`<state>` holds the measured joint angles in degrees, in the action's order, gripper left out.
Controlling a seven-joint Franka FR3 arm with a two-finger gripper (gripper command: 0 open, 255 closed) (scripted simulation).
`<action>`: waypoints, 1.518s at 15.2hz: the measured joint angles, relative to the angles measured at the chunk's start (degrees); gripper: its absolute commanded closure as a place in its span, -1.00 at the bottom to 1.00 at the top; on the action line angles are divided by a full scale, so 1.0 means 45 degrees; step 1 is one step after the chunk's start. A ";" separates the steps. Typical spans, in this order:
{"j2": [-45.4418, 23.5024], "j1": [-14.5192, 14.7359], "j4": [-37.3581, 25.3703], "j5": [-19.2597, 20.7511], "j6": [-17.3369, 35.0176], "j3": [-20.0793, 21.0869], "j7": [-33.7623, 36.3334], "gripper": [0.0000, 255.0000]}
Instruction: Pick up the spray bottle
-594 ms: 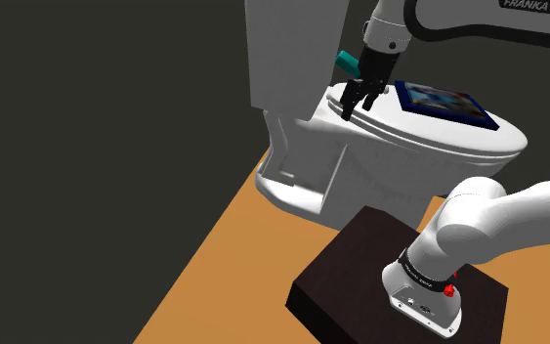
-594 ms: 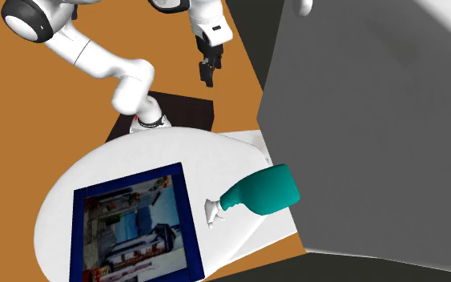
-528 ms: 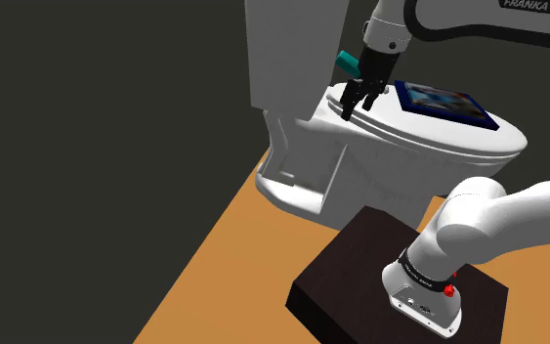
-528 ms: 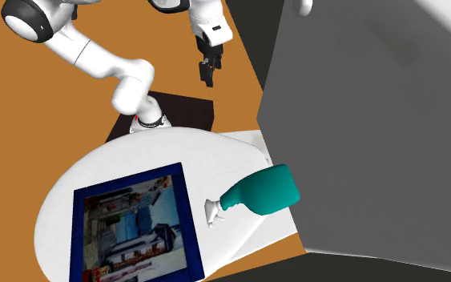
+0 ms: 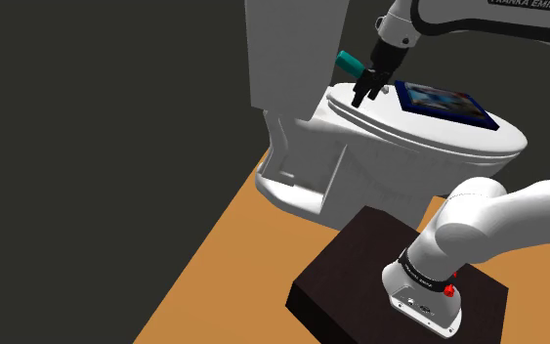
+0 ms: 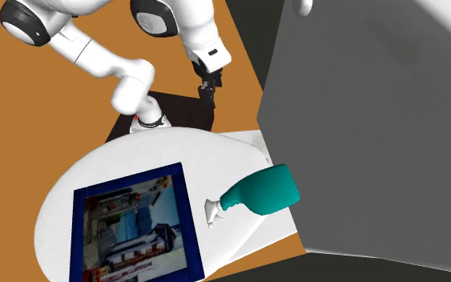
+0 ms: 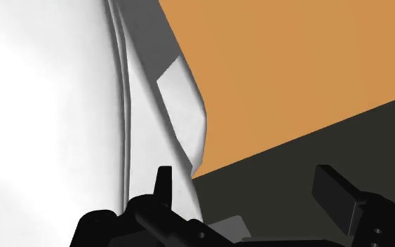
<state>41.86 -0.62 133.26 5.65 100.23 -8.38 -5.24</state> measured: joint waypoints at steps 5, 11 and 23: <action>-0.0906 -0.0001 -0.0676 0.0199 0.0982 -0.1743 -0.2102 -1.00; -0.2655 0.0375 -0.2262 -0.0269 0.1897 -0.4038 -0.4895 -1.00; -0.8205 0.1775 -0.7159 -0.5113 0.1781 -0.9127 -1.1491 -1.00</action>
<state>4.94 7.37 101.04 -17.35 108.24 -49.45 -56.95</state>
